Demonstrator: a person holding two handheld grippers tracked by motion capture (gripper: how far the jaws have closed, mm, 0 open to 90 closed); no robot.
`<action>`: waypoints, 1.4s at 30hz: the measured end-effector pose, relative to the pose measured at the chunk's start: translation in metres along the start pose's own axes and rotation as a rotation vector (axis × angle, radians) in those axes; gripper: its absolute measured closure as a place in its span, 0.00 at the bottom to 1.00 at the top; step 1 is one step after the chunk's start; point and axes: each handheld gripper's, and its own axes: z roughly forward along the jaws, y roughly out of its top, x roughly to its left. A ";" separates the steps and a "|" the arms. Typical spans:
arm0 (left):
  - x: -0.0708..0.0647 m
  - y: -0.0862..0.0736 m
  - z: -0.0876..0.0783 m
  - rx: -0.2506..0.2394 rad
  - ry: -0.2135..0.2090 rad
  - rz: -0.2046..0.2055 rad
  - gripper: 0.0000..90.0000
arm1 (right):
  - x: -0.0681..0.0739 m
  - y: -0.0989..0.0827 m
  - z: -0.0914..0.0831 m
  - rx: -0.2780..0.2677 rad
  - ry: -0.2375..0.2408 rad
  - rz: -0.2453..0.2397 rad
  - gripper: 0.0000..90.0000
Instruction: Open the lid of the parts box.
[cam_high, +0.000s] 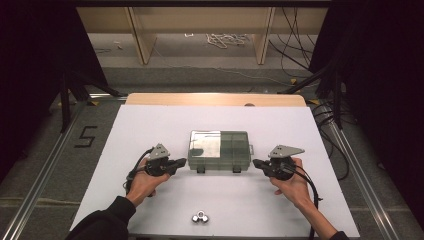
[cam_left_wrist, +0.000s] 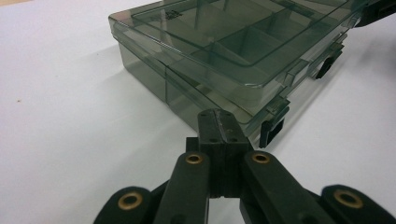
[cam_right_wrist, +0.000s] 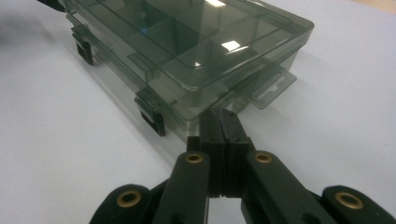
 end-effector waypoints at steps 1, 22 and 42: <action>0.000 0.000 0.001 0.008 -0.003 0.001 1.00 | 0.000 0.000 0.001 0.007 0.006 -0.004 1.00; 0.002 0.021 0.008 -0.048 0.019 0.032 1.00 | -0.001 0.014 0.006 -0.082 0.019 -0.035 1.00; 0.010 0.048 0.016 -0.107 0.039 0.067 0.99 | -0.017 0.039 0.019 -0.208 -0.015 -0.048 1.00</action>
